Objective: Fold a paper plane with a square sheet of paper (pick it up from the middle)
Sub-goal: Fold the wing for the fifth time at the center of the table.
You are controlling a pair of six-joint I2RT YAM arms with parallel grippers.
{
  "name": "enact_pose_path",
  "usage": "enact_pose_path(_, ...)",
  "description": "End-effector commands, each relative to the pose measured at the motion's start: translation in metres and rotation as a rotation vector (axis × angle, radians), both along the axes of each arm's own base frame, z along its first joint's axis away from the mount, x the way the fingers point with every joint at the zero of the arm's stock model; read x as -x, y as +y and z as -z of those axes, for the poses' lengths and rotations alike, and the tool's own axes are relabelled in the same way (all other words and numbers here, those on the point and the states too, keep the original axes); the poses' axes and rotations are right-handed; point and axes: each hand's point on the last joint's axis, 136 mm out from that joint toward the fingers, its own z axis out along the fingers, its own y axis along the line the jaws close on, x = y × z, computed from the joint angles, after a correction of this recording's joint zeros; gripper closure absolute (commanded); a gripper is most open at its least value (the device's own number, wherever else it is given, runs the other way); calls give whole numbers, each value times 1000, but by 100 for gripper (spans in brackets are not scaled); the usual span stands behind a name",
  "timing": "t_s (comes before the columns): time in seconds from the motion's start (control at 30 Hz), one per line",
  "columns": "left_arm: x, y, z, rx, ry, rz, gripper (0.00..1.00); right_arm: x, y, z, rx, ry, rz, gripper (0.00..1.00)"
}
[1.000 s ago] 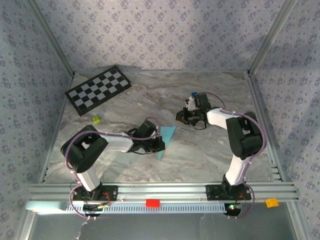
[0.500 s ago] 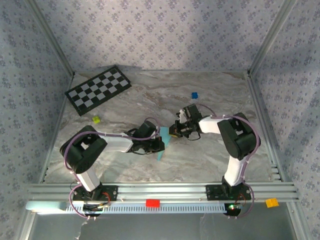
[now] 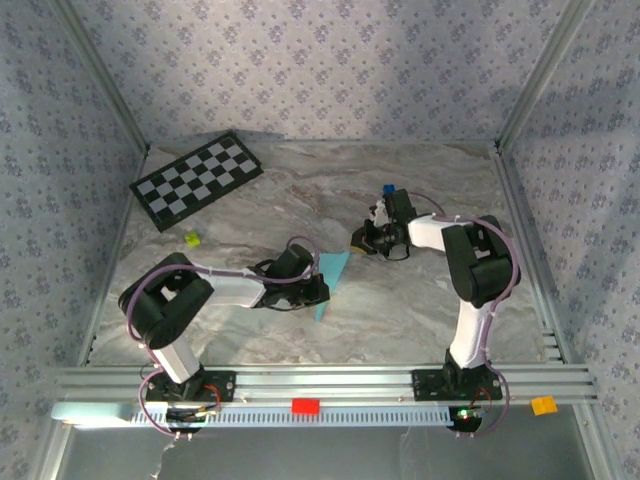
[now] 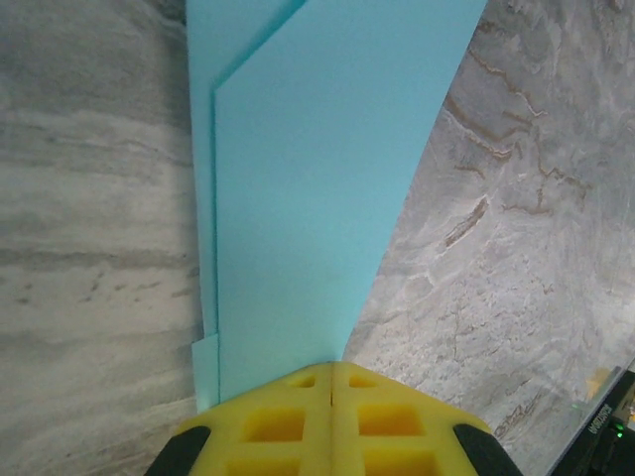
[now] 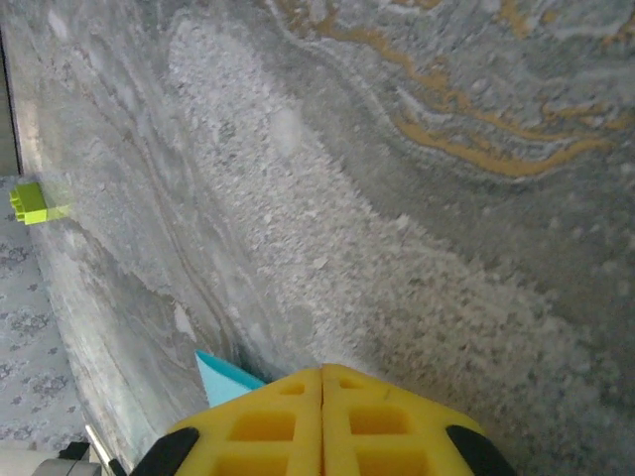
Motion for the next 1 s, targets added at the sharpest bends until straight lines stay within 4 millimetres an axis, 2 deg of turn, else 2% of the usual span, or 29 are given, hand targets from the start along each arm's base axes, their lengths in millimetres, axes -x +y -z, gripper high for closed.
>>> enact_pose_path(0.0,7,16,5,-79,11,-43,99,9,3,-34,8,-80,-33,90)
enact_pose_path(0.13,-8,10,-34,-39,-90,-63,87,32,3,-41,34,-108,-55,87)
enact_pose_path(0.23,-15,20,-57,-77,-164,-80,77,47,0,-37,64,-111,-46,85)
enact_pose_path(0.33,-18,38,-65,-124,-209,-110,72,57,-4,-32,57,-86,-8,84)
enact_pose_path(0.4,-19,52,-60,-151,-191,-120,71,62,1,-33,25,-88,-6,83)
enact_pose_path(0.5,-18,56,-51,-109,-134,-99,72,71,8,-33,38,-85,-20,83)
enact_pose_path(0.83,-15,30,-33,-19,-29,-15,72,91,21,-22,64,-61,-62,82)
enact_pose_path(0.97,-13,29,-22,-34,6,-6,71,96,22,-15,67,-42,-69,82)
